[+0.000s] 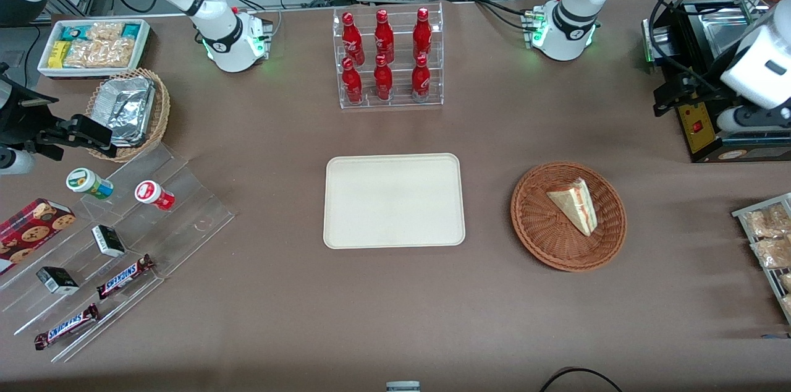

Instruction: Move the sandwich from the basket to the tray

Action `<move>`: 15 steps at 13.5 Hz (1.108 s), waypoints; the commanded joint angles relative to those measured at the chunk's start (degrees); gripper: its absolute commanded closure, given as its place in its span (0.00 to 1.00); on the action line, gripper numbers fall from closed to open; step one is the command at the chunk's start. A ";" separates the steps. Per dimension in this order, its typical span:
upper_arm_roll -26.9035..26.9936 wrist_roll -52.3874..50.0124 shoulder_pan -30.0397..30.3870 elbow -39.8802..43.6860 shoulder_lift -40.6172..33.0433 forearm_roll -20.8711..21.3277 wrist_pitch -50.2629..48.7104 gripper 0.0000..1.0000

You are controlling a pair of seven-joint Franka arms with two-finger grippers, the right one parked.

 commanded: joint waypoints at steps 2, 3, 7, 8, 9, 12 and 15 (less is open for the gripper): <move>-0.41 -0.48 1.12 -5.86 0.83 0.26 4.97 0.00; -0.41 -1.18 1.12 -8.31 0.83 0.26 7.70 0.00; -0.49 -11.35 1.12 -16.14 1.01 -0.09 18.07 0.00; -0.49 -12.77 1.12 -18.60 1.01 -0.27 20.97 0.00; -0.49 -14.18 1.03 -21.06 1.01 -0.44 23.95 0.00; -0.75 -20.39 0.95 -26.60 1.18 -0.80 33.35 0.00; -1.63 -32.89 0.42 -29.08 4.34 -0.53 39.62 0.00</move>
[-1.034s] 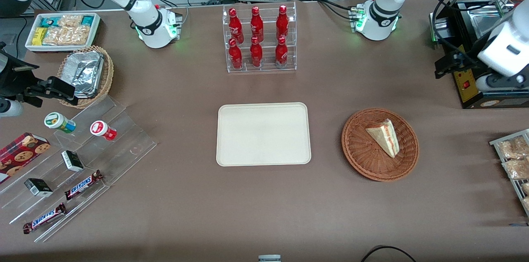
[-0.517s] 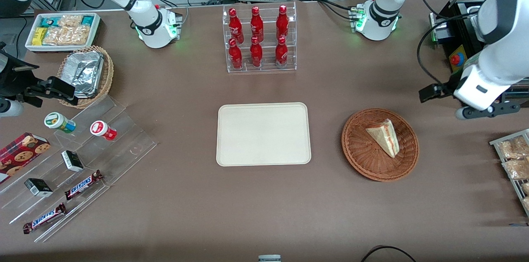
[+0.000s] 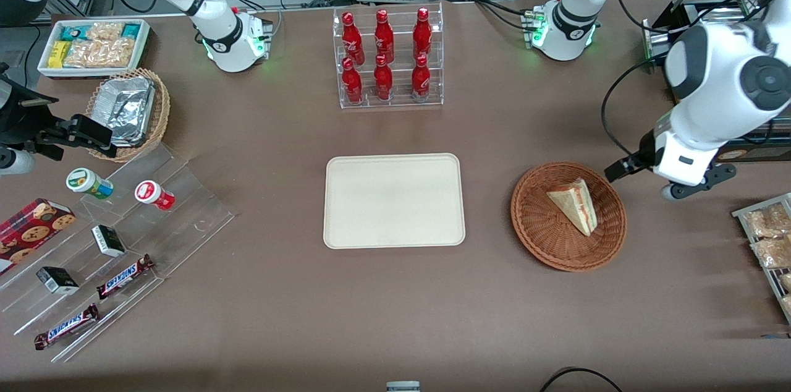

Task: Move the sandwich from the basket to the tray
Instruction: 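Move the open left gripper down over the sandwich in the basket, then close the left gripper on the wrapped sandwich and lift it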

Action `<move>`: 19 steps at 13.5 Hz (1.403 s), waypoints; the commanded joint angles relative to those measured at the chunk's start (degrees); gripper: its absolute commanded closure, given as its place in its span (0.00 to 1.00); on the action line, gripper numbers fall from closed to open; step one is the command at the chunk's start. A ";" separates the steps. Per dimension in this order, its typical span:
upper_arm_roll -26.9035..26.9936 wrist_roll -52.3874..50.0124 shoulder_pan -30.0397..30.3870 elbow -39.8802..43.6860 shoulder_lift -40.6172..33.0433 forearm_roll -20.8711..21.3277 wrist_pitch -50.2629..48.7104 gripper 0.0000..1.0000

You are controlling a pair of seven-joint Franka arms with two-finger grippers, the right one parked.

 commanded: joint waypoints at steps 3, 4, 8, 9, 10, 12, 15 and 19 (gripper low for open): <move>-1.75 -6.77 -0.31 -1.08 4.48 -0.34 2.91 0.00; -1.75 -6.86 -0.40 -0.73 5.88 -0.34 3.00 0.00; -2.19 -6.94 -0.93 -0.55 10.89 -0.34 6.68 0.00; -2.19 -7.03 -0.93 -0.64 11.60 -0.34 8.08 0.00; -2.19 -7.12 -0.93 -0.73 12.39 -0.43 8.79 0.00; -2.19 -7.73 -0.93 -0.73 13.36 -0.43 10.02 0.00; -2.19 -7.82 -0.84 -0.55 15.30 -0.43 11.35 0.00; -2.19 -8.78 -0.84 -0.55 17.23 -0.52 12.40 0.00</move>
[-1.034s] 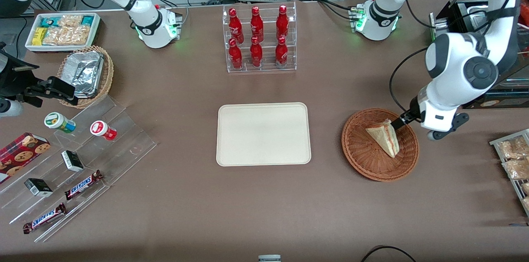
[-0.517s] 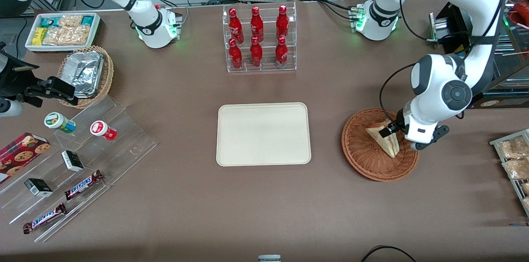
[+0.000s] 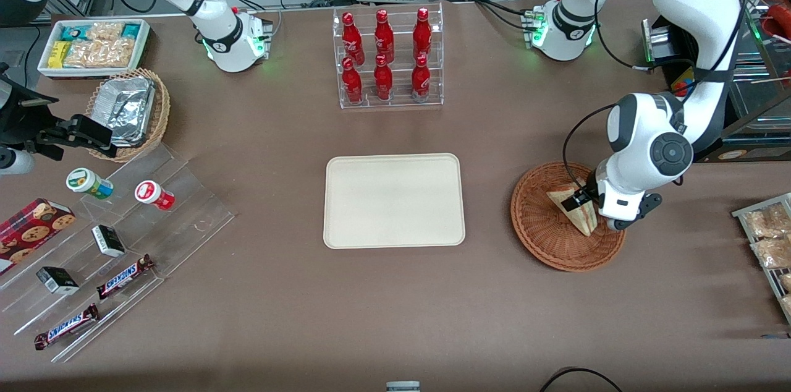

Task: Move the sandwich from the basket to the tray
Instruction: 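Close the left gripper on the wrapped sandwich and lift it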

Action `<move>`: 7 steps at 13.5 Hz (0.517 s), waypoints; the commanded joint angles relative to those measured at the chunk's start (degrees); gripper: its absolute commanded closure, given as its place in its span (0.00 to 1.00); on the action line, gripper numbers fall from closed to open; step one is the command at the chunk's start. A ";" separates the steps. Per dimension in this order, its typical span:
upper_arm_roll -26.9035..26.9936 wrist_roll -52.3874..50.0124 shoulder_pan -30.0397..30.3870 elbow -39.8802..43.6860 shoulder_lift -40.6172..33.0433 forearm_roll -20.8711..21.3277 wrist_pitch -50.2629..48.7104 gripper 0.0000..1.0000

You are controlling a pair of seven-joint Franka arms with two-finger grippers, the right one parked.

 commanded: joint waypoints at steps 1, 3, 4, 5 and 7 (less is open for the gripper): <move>0.10 -1.95 -0.36 0.81 1.69 -0.48 0.91 0.01; 0.10 -3.09 -0.36 0.72 1.60 -0.48 0.65 0.16; 0.10 -5.18 -0.45 0.72 1.60 -0.48 0.56 0.35; 0.02 -6.68 -0.45 0.72 1.60 -0.40 0.56 0.52; -0.60 -7.92 -0.45 0.72 1.60 -0.40 0.56 0.76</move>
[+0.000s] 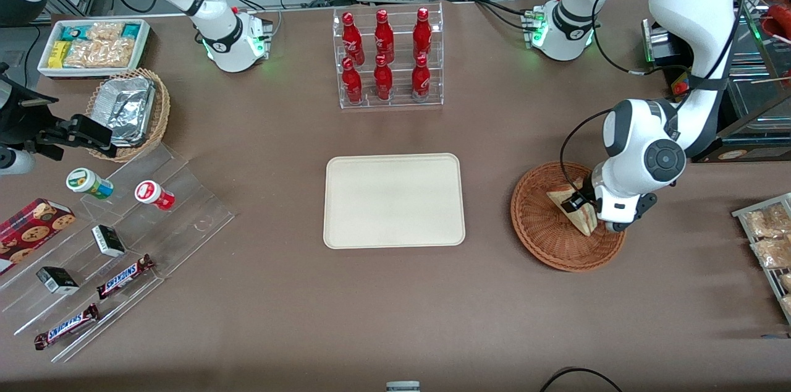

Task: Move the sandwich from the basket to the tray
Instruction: 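Close the left gripper on the wrapped sandwich and lift it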

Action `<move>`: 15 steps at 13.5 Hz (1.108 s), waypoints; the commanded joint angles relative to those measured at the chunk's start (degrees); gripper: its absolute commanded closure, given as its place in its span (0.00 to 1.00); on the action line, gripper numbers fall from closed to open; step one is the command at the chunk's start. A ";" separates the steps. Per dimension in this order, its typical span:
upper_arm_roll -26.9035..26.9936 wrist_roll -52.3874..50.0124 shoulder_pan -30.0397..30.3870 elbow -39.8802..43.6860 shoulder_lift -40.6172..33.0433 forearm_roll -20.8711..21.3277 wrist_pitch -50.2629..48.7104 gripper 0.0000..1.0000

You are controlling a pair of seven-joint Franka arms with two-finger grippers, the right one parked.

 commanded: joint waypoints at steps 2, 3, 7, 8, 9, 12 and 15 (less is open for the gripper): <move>-0.43 -3.49 -0.44 0.66 0.20 -0.36 0.00 0.91; -0.43 -3.49 -0.44 0.58 0.11 -0.36 0.00 0.98; -0.43 -3.05 -0.44 0.92 -0.42 -0.27 -0.52 1.00; -0.52 -2.62 -0.44 1.27 -0.77 0.16 -1.31 1.00; -0.43 -2.44 -0.26 2.50 -0.94 0.52 -3.14 1.00; -0.43 -2.17 -0.44 8.29 -0.42 0.96 -10.35 1.00; -0.43 0.02 -0.61 12.43 -0.50 1.40 -14.66 1.00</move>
